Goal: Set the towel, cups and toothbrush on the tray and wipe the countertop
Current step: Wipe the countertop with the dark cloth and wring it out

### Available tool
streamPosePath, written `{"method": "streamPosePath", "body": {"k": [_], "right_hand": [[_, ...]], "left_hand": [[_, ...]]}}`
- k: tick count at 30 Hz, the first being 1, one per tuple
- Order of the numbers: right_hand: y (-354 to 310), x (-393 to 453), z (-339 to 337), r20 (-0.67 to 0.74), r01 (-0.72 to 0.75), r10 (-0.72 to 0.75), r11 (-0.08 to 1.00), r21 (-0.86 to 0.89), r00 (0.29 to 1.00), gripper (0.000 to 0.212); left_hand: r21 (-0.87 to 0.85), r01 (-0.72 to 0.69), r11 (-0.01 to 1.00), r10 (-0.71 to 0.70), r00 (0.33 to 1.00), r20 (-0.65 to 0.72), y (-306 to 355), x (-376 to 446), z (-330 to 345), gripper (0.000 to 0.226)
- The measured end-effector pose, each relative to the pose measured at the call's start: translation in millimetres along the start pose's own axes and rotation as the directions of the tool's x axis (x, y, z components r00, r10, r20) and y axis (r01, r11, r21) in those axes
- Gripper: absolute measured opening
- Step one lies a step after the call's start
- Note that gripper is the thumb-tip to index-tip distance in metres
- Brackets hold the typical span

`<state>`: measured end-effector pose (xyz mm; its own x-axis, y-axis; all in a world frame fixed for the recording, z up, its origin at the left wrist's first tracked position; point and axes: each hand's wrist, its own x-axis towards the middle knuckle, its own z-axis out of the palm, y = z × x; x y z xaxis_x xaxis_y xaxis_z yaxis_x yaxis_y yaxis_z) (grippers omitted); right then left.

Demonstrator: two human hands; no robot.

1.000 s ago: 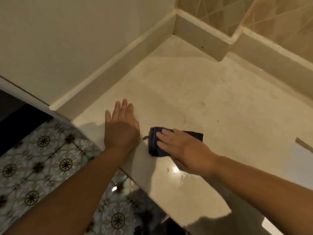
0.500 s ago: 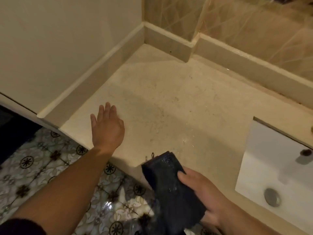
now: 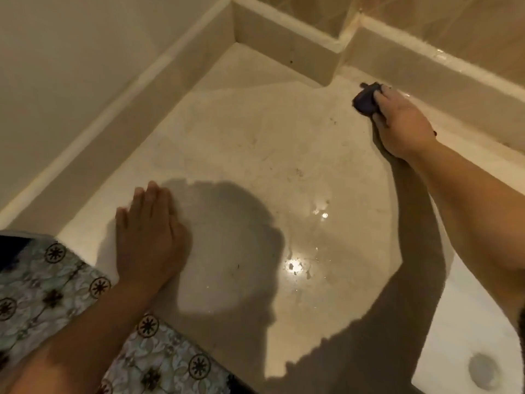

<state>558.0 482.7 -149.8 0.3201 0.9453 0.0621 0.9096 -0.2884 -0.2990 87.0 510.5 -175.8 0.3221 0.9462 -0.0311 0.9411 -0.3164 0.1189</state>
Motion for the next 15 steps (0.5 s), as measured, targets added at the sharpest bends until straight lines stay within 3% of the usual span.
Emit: {"method": "streamPosePath", "body": {"k": [2,6,9,12,15], "right_hand": [[-1,15,7,0.010,0.124,-0.123,0.988,-0.097,0.992,0.034],[-5,15,0,0.034,0.173,-0.170,0.973,-0.155,0.985,0.032],[-39,-16,1,0.066,0.241,-0.236,0.966,-0.097,0.970,0.044],[-93,-71,18,0.124,0.405,-0.402,0.914,-0.003,0.907,0.044],[-139,-133,29,0.203,0.449,-0.452,0.891,0.063,0.869,0.045]], "left_hand": [[-0.002,-0.001,1.000,0.001,0.999,-0.035,0,-4,3,0.056],[-0.021,-0.007,1.000,0.006,0.998,-0.063,2,-5,1,0.058],[-0.032,0.002,0.999,-0.003,1.000,-0.030,3,-6,-1,0.060],[-0.040,-0.020,0.999,0.020,1.000,-0.001,2,-7,-5,0.061],[-0.032,-0.033,0.999,0.034,0.999,0.009,2,-8,-8,0.057]]}}
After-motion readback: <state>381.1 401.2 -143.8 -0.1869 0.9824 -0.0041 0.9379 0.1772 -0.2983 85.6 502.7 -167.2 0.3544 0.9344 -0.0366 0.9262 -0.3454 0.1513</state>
